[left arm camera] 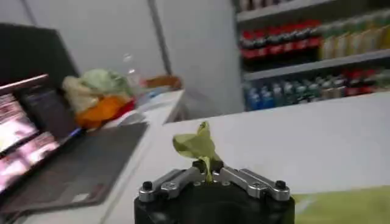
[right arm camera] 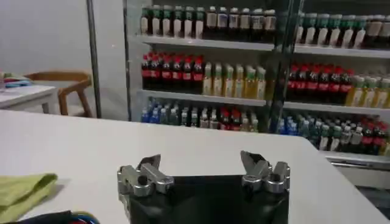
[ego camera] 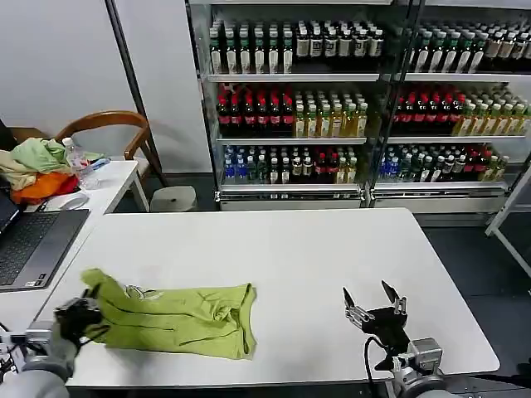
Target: Fold and organize the clothes.
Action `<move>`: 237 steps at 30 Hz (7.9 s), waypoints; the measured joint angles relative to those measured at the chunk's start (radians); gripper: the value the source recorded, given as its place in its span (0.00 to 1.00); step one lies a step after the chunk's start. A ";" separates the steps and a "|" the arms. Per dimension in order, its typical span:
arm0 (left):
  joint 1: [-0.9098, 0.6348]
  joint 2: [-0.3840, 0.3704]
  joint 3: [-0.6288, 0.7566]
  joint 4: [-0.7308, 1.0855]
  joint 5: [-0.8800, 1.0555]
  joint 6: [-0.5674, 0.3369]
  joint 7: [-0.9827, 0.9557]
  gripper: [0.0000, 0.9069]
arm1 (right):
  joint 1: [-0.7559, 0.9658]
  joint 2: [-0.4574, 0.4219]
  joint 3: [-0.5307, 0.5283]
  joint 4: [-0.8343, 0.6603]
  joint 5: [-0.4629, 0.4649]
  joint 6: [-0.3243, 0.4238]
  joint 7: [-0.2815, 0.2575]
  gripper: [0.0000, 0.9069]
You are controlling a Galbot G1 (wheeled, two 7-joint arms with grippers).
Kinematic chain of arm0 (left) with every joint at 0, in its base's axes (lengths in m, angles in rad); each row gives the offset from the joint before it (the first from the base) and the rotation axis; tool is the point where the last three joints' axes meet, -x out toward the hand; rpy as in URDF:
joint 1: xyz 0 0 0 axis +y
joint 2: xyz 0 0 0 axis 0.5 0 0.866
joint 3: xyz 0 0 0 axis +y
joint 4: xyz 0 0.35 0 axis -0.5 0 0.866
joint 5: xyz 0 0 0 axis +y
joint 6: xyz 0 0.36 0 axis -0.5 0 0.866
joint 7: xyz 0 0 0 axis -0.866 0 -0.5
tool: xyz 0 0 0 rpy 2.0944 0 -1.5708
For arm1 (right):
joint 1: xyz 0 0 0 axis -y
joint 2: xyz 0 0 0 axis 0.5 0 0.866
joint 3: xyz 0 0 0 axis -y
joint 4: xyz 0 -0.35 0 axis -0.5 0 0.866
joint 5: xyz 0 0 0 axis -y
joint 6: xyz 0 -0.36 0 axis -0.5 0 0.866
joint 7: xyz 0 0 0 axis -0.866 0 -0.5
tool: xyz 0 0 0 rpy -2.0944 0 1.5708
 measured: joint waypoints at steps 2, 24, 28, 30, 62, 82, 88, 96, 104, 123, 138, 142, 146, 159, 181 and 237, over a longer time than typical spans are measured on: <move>-0.005 -0.018 0.048 -0.017 0.017 -0.004 0.009 0.04 | -0.011 0.002 0.010 0.006 -0.003 0.000 0.000 1.00; -0.169 -0.113 0.453 0.023 0.066 -0.005 0.077 0.04 | -0.106 0.019 0.103 0.049 -0.033 0.000 -0.002 1.00; -0.197 -0.125 0.482 0.033 0.057 -0.003 0.070 0.04 | -0.105 0.020 0.102 0.046 -0.041 -0.002 -0.002 1.00; -0.210 -0.131 0.493 0.041 0.053 -0.003 0.068 0.06 | -0.105 0.020 0.099 0.047 -0.044 -0.003 -0.002 1.00; -0.207 -0.184 0.417 0.017 -0.095 -0.074 0.063 1.00 | -0.043 0.006 0.055 0.026 -0.037 -0.005 -0.006 1.00; -0.114 -0.134 0.183 0.158 -0.141 -0.043 0.069 1.00 | 0.043 0.015 -0.015 0.001 -0.033 -0.005 -0.007 1.00; -0.115 -0.154 0.177 0.187 -0.167 -0.044 0.074 0.06 | 0.048 0.018 -0.021 0.001 -0.036 -0.004 -0.007 1.00; -0.113 -0.175 0.185 0.201 -0.196 -0.055 0.089 0.06 | 0.050 0.011 -0.020 0.000 -0.037 -0.005 -0.006 1.00; -0.106 -0.191 0.198 0.201 -0.210 -0.063 0.097 0.04 | 0.055 0.012 -0.026 -0.003 -0.036 -0.005 -0.006 1.00; -0.117 -0.142 0.120 0.112 -0.294 -0.011 0.091 0.03 | 0.077 -0.004 -0.032 -0.015 -0.036 -0.010 -0.007 1.00; -0.027 0.032 -0.274 0.075 -0.557 0.118 -0.030 0.03 | 0.121 -0.005 -0.069 -0.039 -0.027 0.009 -0.012 1.00; -0.029 0.053 -0.313 0.031 -0.576 0.132 -0.057 0.03 | 0.107 0.006 -0.065 -0.033 -0.036 0.018 -0.016 1.00; -0.042 -0.004 -0.264 -0.045 -0.523 0.131 -0.057 0.03 | 0.081 0.004 -0.048 -0.022 -0.042 0.020 -0.018 1.00; -0.122 -0.263 0.254 -0.086 -0.125 0.092 -0.012 0.04 | 0.058 -0.003 -0.022 -0.014 -0.057 0.010 -0.015 1.00; -0.315 -0.473 0.541 0.058 0.022 0.042 0.010 1.00 | 0.127 -0.045 0.037 -0.040 -0.018 -0.011 -0.018 1.00; -0.107 -0.234 0.130 -0.026 0.055 -0.085 0.185 1.00 | 0.341 0.092 -0.372 -0.330 0.415 -0.112 0.062 0.00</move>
